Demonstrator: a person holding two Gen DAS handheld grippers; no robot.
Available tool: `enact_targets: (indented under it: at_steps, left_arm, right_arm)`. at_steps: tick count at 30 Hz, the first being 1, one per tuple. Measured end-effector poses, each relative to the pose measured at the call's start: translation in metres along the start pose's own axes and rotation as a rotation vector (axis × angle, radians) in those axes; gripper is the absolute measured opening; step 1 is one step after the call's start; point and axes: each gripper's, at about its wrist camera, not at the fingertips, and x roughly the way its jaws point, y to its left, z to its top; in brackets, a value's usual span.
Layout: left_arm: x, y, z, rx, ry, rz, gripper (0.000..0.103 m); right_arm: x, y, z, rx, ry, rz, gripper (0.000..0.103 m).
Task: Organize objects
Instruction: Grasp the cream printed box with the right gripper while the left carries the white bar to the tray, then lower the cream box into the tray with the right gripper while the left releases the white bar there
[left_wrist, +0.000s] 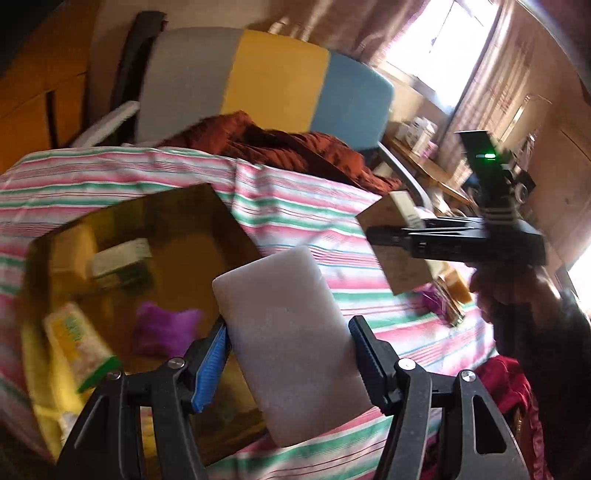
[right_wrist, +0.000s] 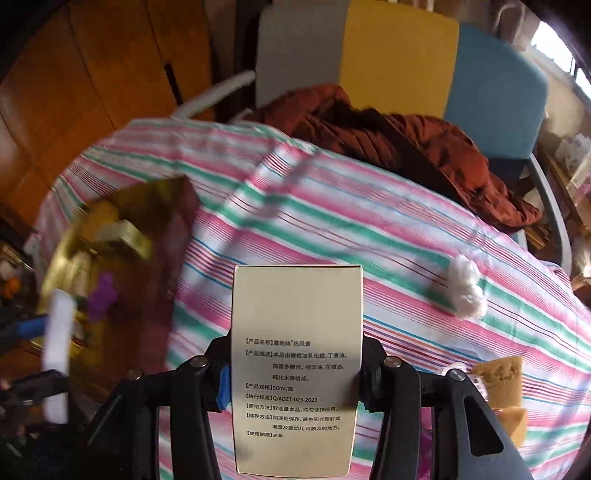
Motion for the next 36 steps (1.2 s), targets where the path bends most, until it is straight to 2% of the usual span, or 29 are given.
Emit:
enact_targets:
  at_steps: [5, 9, 15, 25, 36]
  left_arm:
    - [-0.036, 0.031, -0.009, -0.011, -0.097, 0.132, 0.065]
    - [-0.058, 0.053, -0.017, -0.034, -0.147, 0.219, 0.066]
    - [-0.072, 0.08, -0.031, -0.089, -0.173, 0.275, 0.066]
    - [-0.07, 0.103, -0.042, -0.15, -0.169, 0.283, 0.066]
    - [-0.06, 0.114, -0.035, -0.195, -0.158, 0.246, 0.066]
  right_arm:
    - [-0.015, 0.064, 0.01, -0.039, -0.073, 0.068, 0.05]
    - [-0.01, 0.113, 0.006, -0.066, -0.089, 0.112, 0.05]
    - [-0.004, 0.162, -0.001, -0.089, -0.103, 0.128, 0.05]
    - [-0.004, 0.185, 0.002, -0.089, -0.112, 0.091, 0.05]
    - [0.012, 0.187, 0.03, -0.11, -0.106, 0.026, 0.05]
